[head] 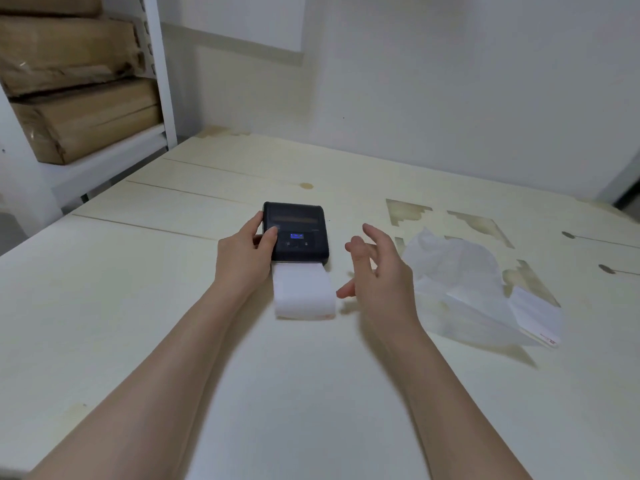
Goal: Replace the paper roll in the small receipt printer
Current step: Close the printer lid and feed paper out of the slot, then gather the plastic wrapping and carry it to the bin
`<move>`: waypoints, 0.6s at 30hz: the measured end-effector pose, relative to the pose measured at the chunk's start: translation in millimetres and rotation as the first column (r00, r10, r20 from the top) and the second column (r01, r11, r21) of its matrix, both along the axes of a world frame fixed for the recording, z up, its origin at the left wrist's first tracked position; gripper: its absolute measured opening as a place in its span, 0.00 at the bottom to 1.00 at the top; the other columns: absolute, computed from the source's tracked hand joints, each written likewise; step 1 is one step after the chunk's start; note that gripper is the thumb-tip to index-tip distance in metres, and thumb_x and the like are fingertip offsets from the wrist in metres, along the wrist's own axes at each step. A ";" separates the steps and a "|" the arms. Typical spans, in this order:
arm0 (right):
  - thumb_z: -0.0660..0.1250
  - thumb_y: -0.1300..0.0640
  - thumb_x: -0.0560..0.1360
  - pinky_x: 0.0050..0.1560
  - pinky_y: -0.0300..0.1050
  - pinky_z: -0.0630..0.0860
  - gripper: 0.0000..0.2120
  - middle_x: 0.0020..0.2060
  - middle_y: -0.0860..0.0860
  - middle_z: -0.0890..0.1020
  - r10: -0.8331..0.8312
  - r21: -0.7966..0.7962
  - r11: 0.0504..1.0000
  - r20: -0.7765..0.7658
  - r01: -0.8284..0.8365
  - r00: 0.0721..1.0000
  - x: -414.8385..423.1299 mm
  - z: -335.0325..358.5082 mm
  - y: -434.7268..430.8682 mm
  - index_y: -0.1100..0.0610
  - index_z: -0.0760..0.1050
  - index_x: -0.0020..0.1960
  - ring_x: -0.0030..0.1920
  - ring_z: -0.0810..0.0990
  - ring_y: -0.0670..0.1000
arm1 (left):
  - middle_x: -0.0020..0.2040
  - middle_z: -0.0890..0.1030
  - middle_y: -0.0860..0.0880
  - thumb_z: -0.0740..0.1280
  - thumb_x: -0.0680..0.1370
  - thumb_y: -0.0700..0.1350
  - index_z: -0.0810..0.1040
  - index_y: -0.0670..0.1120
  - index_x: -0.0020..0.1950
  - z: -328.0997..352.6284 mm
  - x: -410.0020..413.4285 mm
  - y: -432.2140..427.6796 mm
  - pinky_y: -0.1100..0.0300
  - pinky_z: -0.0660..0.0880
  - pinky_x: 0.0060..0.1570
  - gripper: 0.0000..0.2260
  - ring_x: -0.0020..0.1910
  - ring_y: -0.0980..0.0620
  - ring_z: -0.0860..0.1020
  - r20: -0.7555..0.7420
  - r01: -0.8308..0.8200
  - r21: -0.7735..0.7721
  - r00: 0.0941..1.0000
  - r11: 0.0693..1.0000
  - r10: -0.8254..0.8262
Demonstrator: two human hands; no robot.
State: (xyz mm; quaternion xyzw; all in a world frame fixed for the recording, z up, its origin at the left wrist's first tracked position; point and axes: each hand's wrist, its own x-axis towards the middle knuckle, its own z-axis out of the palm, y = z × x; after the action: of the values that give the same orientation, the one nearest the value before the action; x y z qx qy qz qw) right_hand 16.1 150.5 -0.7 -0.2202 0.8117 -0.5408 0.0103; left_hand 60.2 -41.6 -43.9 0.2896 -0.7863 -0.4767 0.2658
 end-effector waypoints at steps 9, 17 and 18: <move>0.62 0.62 0.78 0.45 0.48 0.80 0.12 0.48 0.46 0.86 -0.379 -0.119 0.925 -0.383 0.362 0.842 -26.1 10.5 106.6 0.54 0.80 0.56 0.38 0.85 0.48 | 0.62 0.79 0.41 0.63 0.79 0.46 0.72 0.43 0.71 11.5 0.8 41.2 0.53 0.60 0.67 0.20 0.65 0.37 0.70 -0.140 -0.173 -0.478 0.983 0.861 0.120; 0.61 0.59 0.78 0.66 0.51 0.68 0.23 0.70 0.56 0.72 -0.454 0.572 0.689 -0.137 0.444 0.881 -80.2 -16.6 201.8 0.58 0.66 0.73 0.70 0.69 0.60 | 0.63 0.79 0.46 0.59 0.76 0.57 0.77 0.51 0.67 31.5 -35.6 163.8 0.56 0.62 0.64 0.23 0.65 0.43 0.71 -0.067 0.196 -0.547 0.959 0.814 -0.276; 0.61 0.54 0.79 0.67 0.51 0.67 0.25 0.72 0.55 0.71 -0.415 0.644 0.664 -0.105 0.380 0.904 -82.2 -21.2 211.2 0.57 0.64 0.75 0.71 0.68 0.59 | 0.64 0.78 0.46 0.58 0.76 0.58 0.76 0.52 0.68 31.3 -40.3 174.7 0.54 0.63 0.66 0.23 0.66 0.44 0.71 -0.041 0.229 -0.546 0.954 0.806 -0.298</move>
State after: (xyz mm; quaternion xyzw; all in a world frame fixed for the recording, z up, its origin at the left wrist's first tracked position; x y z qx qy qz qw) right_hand -66.1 361.7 -21.8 -0.0066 0.9756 -0.2190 -0.0114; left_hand 19.9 133.1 -12.7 0.0616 -0.9021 -0.2879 0.3156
